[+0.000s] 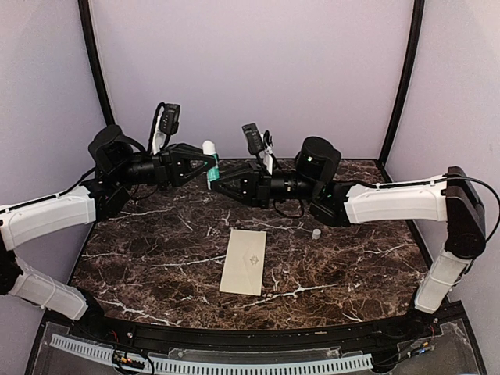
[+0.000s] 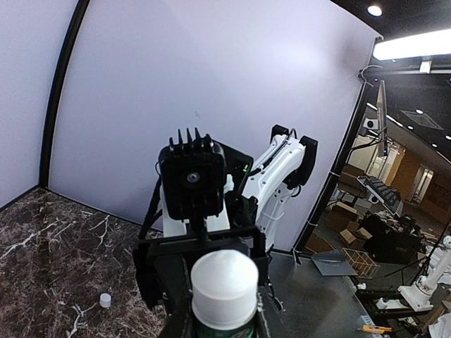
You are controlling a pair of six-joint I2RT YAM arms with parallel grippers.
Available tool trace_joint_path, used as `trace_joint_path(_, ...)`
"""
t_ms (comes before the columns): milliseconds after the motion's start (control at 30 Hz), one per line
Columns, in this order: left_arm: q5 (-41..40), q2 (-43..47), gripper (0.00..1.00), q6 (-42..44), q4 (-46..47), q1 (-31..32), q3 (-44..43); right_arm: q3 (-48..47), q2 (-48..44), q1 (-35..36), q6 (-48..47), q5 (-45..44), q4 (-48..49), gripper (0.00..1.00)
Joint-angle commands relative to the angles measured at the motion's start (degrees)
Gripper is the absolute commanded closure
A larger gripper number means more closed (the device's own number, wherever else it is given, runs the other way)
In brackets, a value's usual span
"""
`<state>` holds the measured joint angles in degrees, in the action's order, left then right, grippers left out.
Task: Place the letter into the envelope and seal it
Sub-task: Screw the solid glue.
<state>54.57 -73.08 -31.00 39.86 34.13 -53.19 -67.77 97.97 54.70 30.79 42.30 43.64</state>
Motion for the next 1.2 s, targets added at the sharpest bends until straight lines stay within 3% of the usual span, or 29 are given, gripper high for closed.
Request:
trace_joint_path(0, -5.3, 1.4, 1.0, 5.5, -3.8, -0.2, 0.5, 0.4, -2.3, 0.5, -1.4, -3.8, -0.5, 0.93)
trace_joint_path(167, -12.6, 1.6, 1.0, 11.8, -10.6, 0.5, 0.0, -0.3, -4.3, 0.5, -4.9, -14.2, -9.7, 0.94)
trace_joint_path(333, -25.6, 1.3, 1.0, 18.3, -19.0, 3.7, -1.2, -3.0, -4.7, 0.5, -6.3, -28.0, -19.1, 0.94)
trace_joint_path(700, -41.5, -1.9, 1.0, 15.7, -24.4, 7.5, -1.5, -19.3, 3.1, 5.0, -11.6, -57.2, -38.7, 0.94)
trace_joint_path(967, -43.5, -3.0, 1.0, 12.8, -24.8, 7.6, -1.2, -25.5, 6.7, 6.7, -11.1, -61.6, -41.0, 0.93)
trace_joint_path(1167, -41.3, -1.2, 1.0, 10.6, -23.7, 5.5, -1.0, -17.2, -0.2, 5.9, -12.6, -55.1, -35.1, 0.69)
